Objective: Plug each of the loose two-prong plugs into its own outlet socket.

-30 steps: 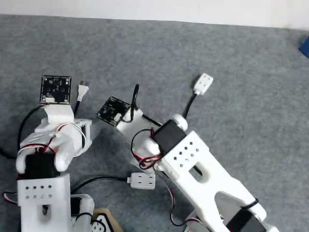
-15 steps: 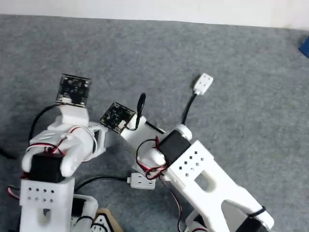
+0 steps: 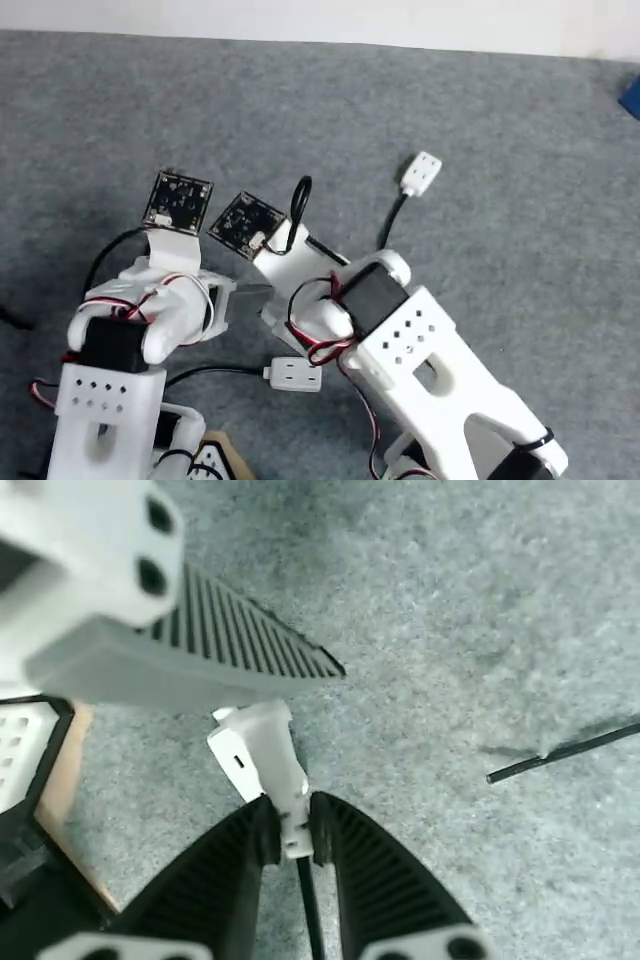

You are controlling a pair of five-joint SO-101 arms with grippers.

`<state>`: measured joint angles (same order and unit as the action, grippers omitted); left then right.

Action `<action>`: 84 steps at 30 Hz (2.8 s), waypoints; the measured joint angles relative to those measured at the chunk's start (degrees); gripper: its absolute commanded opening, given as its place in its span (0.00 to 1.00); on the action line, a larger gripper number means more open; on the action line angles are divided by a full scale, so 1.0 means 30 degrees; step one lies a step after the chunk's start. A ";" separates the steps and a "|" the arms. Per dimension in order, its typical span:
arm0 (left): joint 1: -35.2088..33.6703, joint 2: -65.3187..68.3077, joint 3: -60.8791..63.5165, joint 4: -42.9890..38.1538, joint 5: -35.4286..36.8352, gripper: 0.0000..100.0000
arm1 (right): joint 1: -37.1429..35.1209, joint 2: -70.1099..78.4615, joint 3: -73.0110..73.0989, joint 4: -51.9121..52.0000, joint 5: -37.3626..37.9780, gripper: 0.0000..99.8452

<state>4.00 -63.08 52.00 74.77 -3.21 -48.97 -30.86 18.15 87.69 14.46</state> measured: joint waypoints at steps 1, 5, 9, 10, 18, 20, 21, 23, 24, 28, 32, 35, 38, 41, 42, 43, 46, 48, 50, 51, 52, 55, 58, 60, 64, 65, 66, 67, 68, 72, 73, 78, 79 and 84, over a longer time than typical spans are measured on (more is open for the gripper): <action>0.0000 -0.0029 0.0000 0.0000 -0.0029 0.41 | 0.0000 0.0000 -0.0440 0.0293 0.0000 0.01; 0.0264 -0.0176 0.0381 0.0000 -0.0557 0.41 | 0.0000 0.0322 -0.2432 0.1670 0.0000 0.01; 0.1055 -0.0205 0.0791 0.0000 -0.0674 0.41 | 0.0000 0.2110 -0.4513 0.2930 -0.0029 0.01; 0.1143 -0.0147 0.0821 0.0000 -0.0674 0.41 | 0.0000 0.2549 -0.4982 0.3048 -0.0029 0.01; -0.0762 0.0000 0.0938 -0.1084 -0.0703 0.41 | 0.0088 0.3399 -0.5890 0.3604 -0.0088 0.01; -0.2315 0.0029 0.0967 -0.1993 -0.0821 0.41 | 0.0147 0.3516 -0.5158 0.3604 -0.0147 0.01; -0.3223 0.0029 0.0967 -0.2344 -0.0821 0.41 | 0.0147 0.3546 -0.4454 0.3604 -0.0147 0.01; -0.4894 0.0029 0.0967 -0.2930 -0.0850 0.41 | 0.0264 0.3575 -0.2696 0.3341 -0.0147 0.01; -0.5509 0.0029 0.0967 -0.3136 -0.0850 0.41 | 0.0264 0.3575 -0.1846 0.3194 -0.0117 0.01; -0.6154 0.0029 0.0967 -0.3341 -0.0850 0.41 | 0.0234 0.3575 -0.0410 0.2989 0.1553 0.01; -0.6242 0.0029 0.0967 -0.3341 -0.0908 0.41 | 0.0205 0.3575 0.0821 0.2960 0.5978 0.01; -0.6242 0.0029 0.0967 -0.3341 -0.0938 0.41 | -0.0029 0.3575 0.2256 0.2608 0.9055 0.01; -0.6242 0.0029 0.0967 -0.3341 -0.0938 0.41 | -0.0557 0.3575 0.3751 0.1055 1.0549 0.01; -0.6242 0.0029 0.1055 -0.3341 -0.0938 0.41 | -0.1260 0.3575 0.4454 0.0029 1.1136 0.01; -0.6242 0.0029 0.1055 -0.3341 -0.0967 0.41 | -0.1407 0.3575 0.4484 -0.0117 1.1165 0.01; -0.6242 0.0029 0.1143 -0.3341 -0.1114 0.41 | -0.1495 0.3575 0.4484 -0.0234 1.1165 0.01; -0.6242 0.0029 0.1553 -0.3341 -0.1260 0.41 | -0.1495 0.3575 0.4484 -0.0234 0.9407 0.01; -0.6242 0.0029 0.1641 -0.3341 -0.1260 0.41 | -0.1612 0.3575 0.4425 -0.0234 0.6623 0.01; -0.6242 0.0029 0.1641 -0.3487 -0.1260 0.41 | -0.1612 0.3575 0.4132 0.0322 0.3194 0.01; -0.6242 0.0029 0.1641 -0.3634 -0.1260 0.41 | -0.1582 0.3604 0.3839 0.0674 0.1348 0.01; -0.6242 0.0029 0.1641 -0.3722 -0.1260 0.41 | -0.1553 0.3634 0.3546 0.1084 -0.0469 0.01; -0.6242 0.0029 0.1670 -0.3810 -0.1260 0.41 | -0.1582 0.3634 0.3106 0.1495 -0.4718 0.01; -0.6242 0.0029 0.1670 -0.3810 -0.1260 0.41 | -0.1582 0.3634 0.3018 0.1553 -0.7560 0.01; -0.6242 0.0029 0.1670 -0.3810 -0.1260 0.41 | -0.1582 0.3634 0.3018 0.1231 -1.0227 0.01; -0.6242 0.0029 0.1670 -0.3810 -0.1260 0.41 | -0.1582 0.3634 0.2989 0.1084 -1.3363 0.01; -0.6242 0.0029 0.1670 -0.3810 -0.1260 0.41 | -0.1582 0.3634 0.2989 0.1143 -1.3538 0.01; -0.6242 0.0029 0.1670 -0.3810 -0.1260 0.41 | -0.1582 0.3634 0.2989 0.1407 -1.3656 0.01; -0.6242 0.0029 0.1670 -0.3810 -0.1260 0.41 | -0.1582 0.3634 0.2989 0.1758 -1.3802 0.01; -0.6242 0.0029 0.1670 -0.3810 -0.1260 0.41 | -0.1582 0.3634 0.2960 0.2139 -1.4066 0.01; -0.6242 0.0029 0.1670 -0.3810 -0.1260 0.41 | -0.1582 0.3839 0.1846 0.3487 -1.4799 0.01; -0.6242 0.0029 0.1670 -0.3810 -0.1260 0.41 | -0.1612 0.4044 0.1641 0.3487 -1.4857 0.01; -0.6242 0.0029 0.1670 -0.3810 -0.1260 0.41 | -0.1582 0.5949 0.1289 0.3516 -1.4886 0.01; -0.6242 0.0029 0.1670 -0.3810 -0.1260 0.41 | -0.1582 0.6476 0.1289 0.3516 -1.4886 0.01; -0.6242 0.0029 0.1670 -0.3810 -0.1260 0.41 | -0.1553 0.8850 0.1114 0.3516 -1.4886 0.01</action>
<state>-14.73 -62.99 57.01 63.34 -6.99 -53.63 -4.31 21.49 98.24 -30.20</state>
